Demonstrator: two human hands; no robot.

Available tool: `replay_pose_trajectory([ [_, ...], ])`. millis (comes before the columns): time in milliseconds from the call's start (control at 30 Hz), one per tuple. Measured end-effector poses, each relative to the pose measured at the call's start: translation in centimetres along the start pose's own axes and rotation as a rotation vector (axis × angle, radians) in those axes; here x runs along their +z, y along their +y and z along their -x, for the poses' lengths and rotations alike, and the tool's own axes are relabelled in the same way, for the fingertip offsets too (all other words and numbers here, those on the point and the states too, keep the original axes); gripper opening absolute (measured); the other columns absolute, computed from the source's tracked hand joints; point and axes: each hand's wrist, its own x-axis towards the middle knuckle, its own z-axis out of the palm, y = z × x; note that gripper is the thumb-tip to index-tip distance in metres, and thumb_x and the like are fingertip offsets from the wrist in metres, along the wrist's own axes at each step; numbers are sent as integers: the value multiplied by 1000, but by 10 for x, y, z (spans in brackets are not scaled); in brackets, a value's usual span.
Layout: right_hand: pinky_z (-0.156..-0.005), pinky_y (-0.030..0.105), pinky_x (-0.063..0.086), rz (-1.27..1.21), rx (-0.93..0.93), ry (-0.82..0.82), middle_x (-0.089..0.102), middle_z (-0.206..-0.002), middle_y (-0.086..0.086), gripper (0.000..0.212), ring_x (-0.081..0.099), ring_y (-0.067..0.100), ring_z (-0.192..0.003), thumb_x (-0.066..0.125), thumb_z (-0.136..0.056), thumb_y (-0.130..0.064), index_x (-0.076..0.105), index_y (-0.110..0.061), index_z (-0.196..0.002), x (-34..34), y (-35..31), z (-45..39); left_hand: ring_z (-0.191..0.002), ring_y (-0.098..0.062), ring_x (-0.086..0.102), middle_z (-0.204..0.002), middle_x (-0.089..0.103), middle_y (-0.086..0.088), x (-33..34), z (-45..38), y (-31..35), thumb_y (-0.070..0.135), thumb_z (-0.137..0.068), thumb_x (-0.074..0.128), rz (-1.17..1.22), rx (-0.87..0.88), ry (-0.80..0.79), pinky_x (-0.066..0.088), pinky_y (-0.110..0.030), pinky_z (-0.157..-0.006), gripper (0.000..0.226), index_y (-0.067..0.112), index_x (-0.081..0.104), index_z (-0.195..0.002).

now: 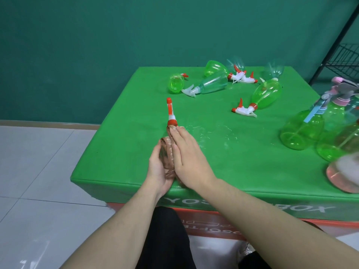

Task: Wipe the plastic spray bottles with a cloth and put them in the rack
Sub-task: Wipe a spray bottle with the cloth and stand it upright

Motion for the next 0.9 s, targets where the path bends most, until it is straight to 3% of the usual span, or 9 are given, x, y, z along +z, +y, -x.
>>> replay_pose_trajectory([
  [100, -128, 37, 11, 34, -41, -29, 23, -167, 2, 56, 10, 14, -156, 20, -107, -33, 29, -16, -159, 0, 7, 18, -113, -26, 70, -127, 70, -14, 6, 6, 2, 59, -102, 40, -58, -26, -5, 59, -36, -90, 62, 10, 70, -124],
  [267, -127, 32, 3, -16, -72, -42, 19, -168, -1, 51, 7, 17, -157, 34, -109, -26, 30, -22, -159, -8, 12, 38, -122, -38, 64, -134, 63, -24, 6, 7, 2, 57, -85, 72, -18, -5, 3, 60, -42, -84, 85, 6, 46, -148],
  [400, -128, 34, 5, -105, -80, 62, 21, -168, -2, 51, 6, 16, -157, 32, -108, -28, 34, -21, -158, -20, 11, 39, -111, -26, 71, -125, 71, -16, 21, 17, 2, 54, -99, 51, -108, -42, -70, 59, -36, -85, 54, 9, 72, -122],
  [467, -128, 37, 8, -117, -63, 127, 25, -167, 0, 51, 9, 15, -156, 31, -106, -29, 39, -19, -156, -28, 11, 32, -111, -22, 71, -124, 72, -12, 30, 20, -1, 47, -104, 44, -167, -25, -109, 56, -33, -88, 48, 12, 71, -122],
  [533, -127, 36, 15, -159, -10, 182, 34, -163, 0, 50, 19, 14, -153, 33, -104, -29, 46, -19, -152, -40, 12, 24, -97, -21, 72, -112, 74, -11, 38, 20, -4, 41, -105, 45, -174, -28, -119, 58, -31, -80, 39, 14, 73, -112],
  [667, -119, 27, 30, -315, 132, 253, 50, -151, -8, 45, 42, 6, -138, 41, -101, -29, 57, -26, -143, -60, 20, 14, -77, -20, 68, -96, 71, -12, 51, 21, -14, 31, -102, 48, -125, -66, -176, 52, -33, -73, 34, 18, 78, -94],
  [767, -110, 30, 43, -539, 344, 290, 63, -135, -14, 35, 55, 2, -123, 45, -104, -27, 64, -31, -134, -71, 19, 11, -79, -22, 68, -102, 72, -16, 65, 25, -24, 36, -98, 55, -133, -59, -187, 54, -36, -75, 29, 19, 75, -108],
  [833, -98, 30, 49, -654, 458, 314, 71, -118, -15, 31, 63, 1, -109, 45, -104, -28, 71, -31, -120, -75, 18, 12, -93, -24, 69, -121, 71, -17, 73, 26, -30, 44, -86, 70, -147, -9, -186, 56, -39, -83, 51, 16, 66, -129],
  [900, -80, 26, 51, -709, 527, 347, 73, -96, -11, 32, 64, -1, -85, 42, -105, -29, 74, -22, -101, -79, 20, 16, -93, -21, 70, -118, 73, -10, 77, 25, -36, 37, -81, 74, -180, 46, -186, 58, -35, -80, 69, 16, 51, -143],
])
